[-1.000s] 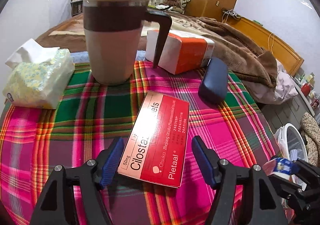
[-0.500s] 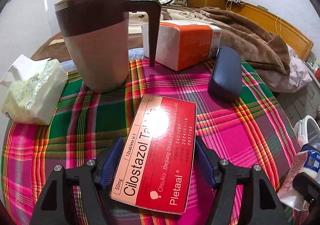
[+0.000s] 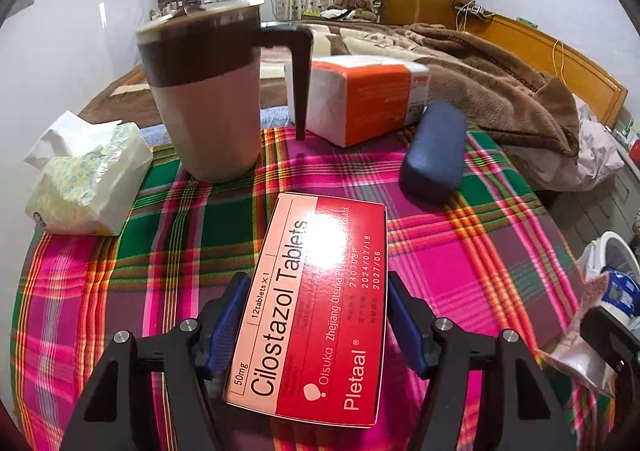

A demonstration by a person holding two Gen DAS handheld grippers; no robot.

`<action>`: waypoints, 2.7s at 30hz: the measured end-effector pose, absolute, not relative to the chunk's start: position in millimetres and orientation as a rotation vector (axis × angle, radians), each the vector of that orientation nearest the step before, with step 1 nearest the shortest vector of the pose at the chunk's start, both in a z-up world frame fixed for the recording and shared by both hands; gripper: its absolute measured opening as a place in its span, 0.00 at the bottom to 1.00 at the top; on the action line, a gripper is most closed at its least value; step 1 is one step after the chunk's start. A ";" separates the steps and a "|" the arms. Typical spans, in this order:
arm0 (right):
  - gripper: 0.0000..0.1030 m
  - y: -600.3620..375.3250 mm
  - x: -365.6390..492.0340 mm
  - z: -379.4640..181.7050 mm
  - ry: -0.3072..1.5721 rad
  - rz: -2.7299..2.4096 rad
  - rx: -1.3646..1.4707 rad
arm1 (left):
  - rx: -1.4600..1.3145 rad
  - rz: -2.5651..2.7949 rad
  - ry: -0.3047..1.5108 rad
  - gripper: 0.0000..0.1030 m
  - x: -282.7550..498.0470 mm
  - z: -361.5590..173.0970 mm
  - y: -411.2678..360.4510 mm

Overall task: Collect trash
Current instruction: 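Carry the red box and yogurt cup over the wastebasket, then open both tools to drop the red box and yogurt cup into the wastebasket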

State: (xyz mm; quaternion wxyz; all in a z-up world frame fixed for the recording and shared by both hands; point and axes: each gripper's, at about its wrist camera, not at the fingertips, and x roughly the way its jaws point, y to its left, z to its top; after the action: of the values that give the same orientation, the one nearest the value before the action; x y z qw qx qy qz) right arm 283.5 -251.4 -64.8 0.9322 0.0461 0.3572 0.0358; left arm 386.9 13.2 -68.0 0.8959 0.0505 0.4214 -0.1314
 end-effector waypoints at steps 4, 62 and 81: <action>0.60 -255.8 276.5 -59.9 0.718 0.072 0.104 | 0.093 -0.284 0.848 0.65 370.0 -55.7 15.4; 0.60 -440.5 146.1 -24.7 0.571 -0.217 0.189 | 0.135 -0.649 0.669 0.65 149.7 14.2 -192.2; 0.60 -469.7 164.7 -63.0 0.706 -0.215 0.163 | 0.169 -0.654 0.737 0.65 152.2 -21.7 -234.3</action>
State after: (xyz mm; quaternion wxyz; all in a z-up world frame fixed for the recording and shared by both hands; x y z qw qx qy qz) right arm 164.7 -469.7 -63.0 0.9294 0.0794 0.3448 -0.1050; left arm 152.2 -234.3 -21.7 0.8775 0.0809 0.3536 -0.3138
